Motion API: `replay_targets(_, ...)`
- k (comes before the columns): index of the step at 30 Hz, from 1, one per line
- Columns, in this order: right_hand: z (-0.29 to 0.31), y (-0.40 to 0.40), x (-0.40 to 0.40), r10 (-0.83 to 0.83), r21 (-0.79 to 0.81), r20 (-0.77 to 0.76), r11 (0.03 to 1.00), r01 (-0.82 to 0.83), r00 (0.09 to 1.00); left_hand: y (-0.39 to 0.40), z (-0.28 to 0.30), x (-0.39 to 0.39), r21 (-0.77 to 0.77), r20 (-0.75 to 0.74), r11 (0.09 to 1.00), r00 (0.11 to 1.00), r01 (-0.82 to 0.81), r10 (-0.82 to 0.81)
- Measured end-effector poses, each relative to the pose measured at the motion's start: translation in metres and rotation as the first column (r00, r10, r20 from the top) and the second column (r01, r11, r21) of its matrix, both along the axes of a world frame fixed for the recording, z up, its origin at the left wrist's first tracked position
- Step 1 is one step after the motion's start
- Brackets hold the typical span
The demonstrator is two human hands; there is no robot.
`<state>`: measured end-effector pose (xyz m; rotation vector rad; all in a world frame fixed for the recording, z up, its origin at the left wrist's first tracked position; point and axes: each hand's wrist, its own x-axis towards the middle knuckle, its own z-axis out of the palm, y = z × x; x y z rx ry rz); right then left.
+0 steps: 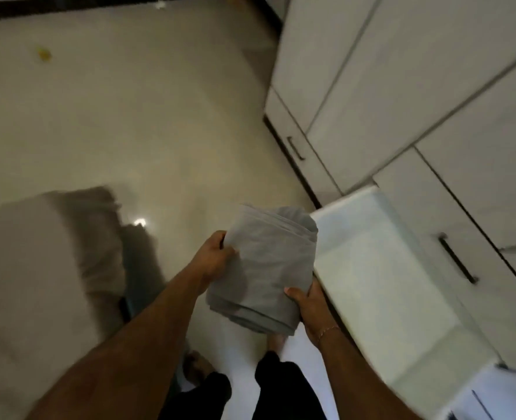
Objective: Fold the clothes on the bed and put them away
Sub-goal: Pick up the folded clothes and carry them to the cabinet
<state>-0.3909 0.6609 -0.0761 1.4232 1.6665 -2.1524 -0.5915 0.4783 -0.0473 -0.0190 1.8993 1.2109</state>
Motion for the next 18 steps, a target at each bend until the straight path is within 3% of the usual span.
replay_targets(7, -0.022, 0.132, 0.108, -0.309, 0.067, 0.094, 0.950, 0.304, 0.946, 0.206, -0.015, 0.062, -0.080, -0.157, 0.956, 0.944, 0.281, -0.291)
replay_targets(11, -0.060, 0.194, 0.146, -0.350, 0.129, 0.195, 0.935, 0.330, 0.916, 0.295, -0.064, 0.092, -0.163, -0.115, 0.903, 0.902, 0.396, -0.416)
replay_targets(15, -0.115, 0.234, 0.175, -0.444, 0.180, 0.341, 0.896, 0.406, 0.828, 0.364, -0.126, 0.116, -0.181, -0.046, 0.830, 0.839, 0.528, -0.543)
replay_targets(18, -0.160, 0.255, 0.187, -0.511, 0.185, 0.358, 0.859, 0.477, 0.781, 0.409, -0.179, 0.125, -0.180, -0.012, 0.790, 0.802, 0.586, -0.598)
